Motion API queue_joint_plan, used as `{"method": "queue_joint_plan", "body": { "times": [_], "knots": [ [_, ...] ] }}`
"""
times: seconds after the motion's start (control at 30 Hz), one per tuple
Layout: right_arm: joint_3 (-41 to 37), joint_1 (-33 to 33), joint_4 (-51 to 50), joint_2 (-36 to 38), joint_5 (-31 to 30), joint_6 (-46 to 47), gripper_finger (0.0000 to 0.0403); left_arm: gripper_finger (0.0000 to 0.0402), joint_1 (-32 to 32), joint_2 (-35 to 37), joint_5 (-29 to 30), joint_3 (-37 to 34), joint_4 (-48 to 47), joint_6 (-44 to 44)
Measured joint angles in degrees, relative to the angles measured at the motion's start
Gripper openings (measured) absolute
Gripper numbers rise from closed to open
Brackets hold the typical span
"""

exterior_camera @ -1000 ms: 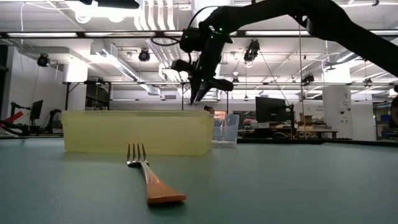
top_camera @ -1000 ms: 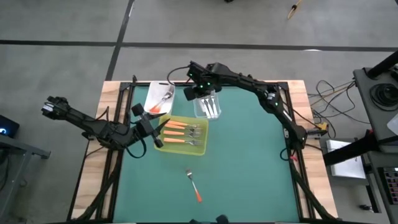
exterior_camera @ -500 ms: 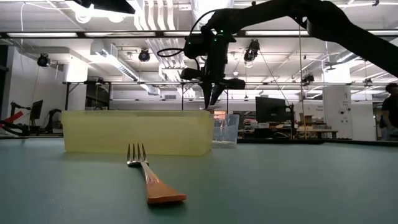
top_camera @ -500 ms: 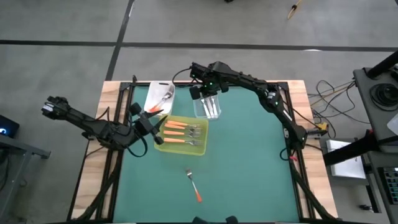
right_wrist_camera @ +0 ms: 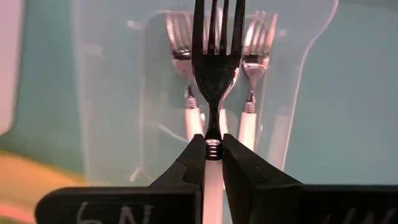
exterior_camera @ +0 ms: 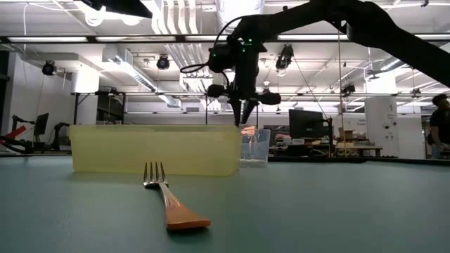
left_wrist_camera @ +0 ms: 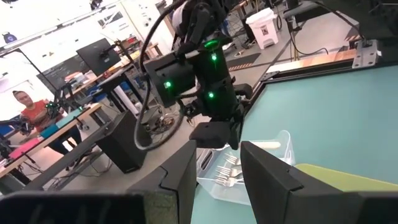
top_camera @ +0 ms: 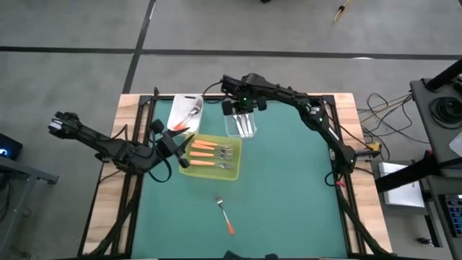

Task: Sort silverware by color (type)
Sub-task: Put the white fork into the transparent bin

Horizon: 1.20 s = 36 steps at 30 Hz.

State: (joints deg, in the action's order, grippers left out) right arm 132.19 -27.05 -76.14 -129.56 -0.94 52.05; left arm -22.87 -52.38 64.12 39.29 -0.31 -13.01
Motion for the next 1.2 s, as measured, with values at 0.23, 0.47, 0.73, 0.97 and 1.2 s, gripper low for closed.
{"method": "queue_joint_plan", "body": {
  "times": [0.23,0.47,0.73,0.97,1.2],
  "knots": [
    [-4.63,0.00,0.74,0.00,-0.58,1.03,0.0020,0.0107,0.00,0.00,0.02,-0.01,-0.25,0.03],
    [-8.27,0.00,4.84,0.00,-0.73,1.34,0.0023,0.0107,0.00,0.00,0.04,-0.02,-0.25,0.01],
    [-12.66,0.00,8.53,0.00,-0.64,2.14,0.0025,0.0107,-0.01,0.00,0.04,0.00,-0.24,0.03],
    [-14.96,0.00,11.31,0.00,-0.55,2.19,0.0026,0.0107,0.00,0.00,0.03,0.00,-0.25,0.01],
    [-15.05,0.00,12.42,0.00,-0.55,2.13,0.0026,0.0107,0.00,0.00,0.03,0.00,-0.23,0.01]
  ]
}}
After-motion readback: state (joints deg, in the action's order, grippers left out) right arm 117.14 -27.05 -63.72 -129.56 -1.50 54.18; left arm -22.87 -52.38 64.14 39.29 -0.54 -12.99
